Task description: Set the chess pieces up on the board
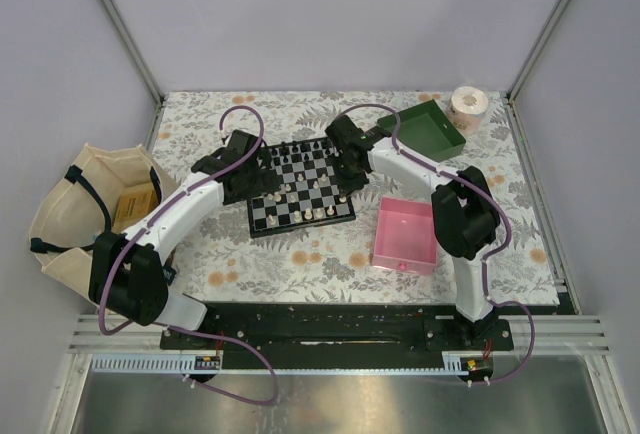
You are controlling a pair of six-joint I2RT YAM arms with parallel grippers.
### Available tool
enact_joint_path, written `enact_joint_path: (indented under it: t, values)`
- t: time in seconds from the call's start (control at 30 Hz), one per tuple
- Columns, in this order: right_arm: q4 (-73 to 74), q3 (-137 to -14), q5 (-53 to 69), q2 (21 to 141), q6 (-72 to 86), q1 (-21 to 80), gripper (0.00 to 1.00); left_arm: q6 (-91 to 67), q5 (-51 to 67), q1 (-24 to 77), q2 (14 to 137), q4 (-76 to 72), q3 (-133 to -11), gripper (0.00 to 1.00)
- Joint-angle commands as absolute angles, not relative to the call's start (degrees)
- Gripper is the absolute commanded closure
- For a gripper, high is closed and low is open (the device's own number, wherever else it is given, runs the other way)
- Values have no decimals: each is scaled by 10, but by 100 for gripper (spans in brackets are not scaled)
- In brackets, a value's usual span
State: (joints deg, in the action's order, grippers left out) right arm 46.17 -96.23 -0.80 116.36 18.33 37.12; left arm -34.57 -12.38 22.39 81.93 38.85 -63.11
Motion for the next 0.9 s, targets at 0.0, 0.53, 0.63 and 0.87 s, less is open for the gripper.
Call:
enact_joint_path:
  t: [0.0,0.53,0.63,0.87]
  values:
    - [448,-956,19,1145,192,388,89,-347,-126,221,816,366,-648,1]
    - [466,-947,7,1156,186,390,89,-348,-125,218,816,367,-645,1]
    - [467,-947,7,1159,189,391,89,-346,-123,218,816,367,-645,1]
    - [469,-949,7,1170,187,391,88,-347,-124,216,816,367,-643,1]
